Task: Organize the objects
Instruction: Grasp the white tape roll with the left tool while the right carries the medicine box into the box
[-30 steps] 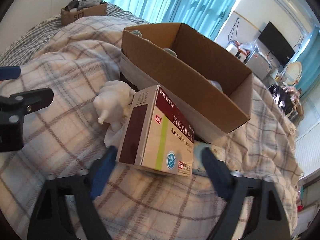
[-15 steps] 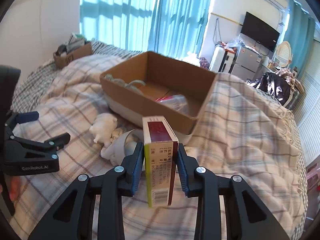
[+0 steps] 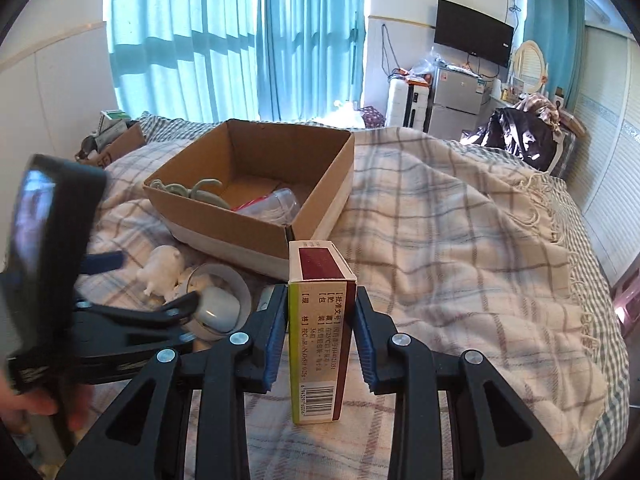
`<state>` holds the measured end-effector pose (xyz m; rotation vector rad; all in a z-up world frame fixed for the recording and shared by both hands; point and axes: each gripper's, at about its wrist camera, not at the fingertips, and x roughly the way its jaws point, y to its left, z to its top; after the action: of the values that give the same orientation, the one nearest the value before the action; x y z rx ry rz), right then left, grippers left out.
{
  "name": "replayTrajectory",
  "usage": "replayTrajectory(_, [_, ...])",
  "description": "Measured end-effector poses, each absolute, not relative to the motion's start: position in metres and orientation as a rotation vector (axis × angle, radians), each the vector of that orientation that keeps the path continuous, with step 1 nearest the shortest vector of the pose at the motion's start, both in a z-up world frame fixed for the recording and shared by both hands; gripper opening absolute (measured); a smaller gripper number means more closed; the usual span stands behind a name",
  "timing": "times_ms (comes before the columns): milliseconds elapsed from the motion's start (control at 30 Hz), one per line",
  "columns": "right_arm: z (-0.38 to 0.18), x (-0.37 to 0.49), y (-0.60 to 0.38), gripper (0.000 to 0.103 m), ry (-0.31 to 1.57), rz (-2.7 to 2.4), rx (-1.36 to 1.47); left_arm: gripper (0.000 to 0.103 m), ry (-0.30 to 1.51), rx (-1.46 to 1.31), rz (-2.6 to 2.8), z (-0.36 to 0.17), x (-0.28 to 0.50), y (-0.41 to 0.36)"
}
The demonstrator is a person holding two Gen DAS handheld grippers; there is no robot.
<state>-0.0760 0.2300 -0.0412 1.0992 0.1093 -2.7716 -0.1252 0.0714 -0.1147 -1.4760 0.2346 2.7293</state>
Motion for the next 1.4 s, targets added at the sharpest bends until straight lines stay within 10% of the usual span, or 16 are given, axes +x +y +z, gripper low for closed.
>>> replayTrajectory(167, [-0.045,-0.077,0.232,0.031,0.078,-2.754,1.103,0.047,0.249,-1.565,2.657,-0.141,-0.145,0.083])
replayTrajectory(467, [-0.043,-0.073,0.226,0.031,0.107,-2.758,1.097,0.01,0.225,-1.541,2.665,-0.135,-0.125,0.074])
replayTrajectory(1400, [0.084,-0.069,0.177,0.029,0.212,-2.773,0.711,0.007,0.047,-1.145,2.873,0.016,-0.119,0.013])
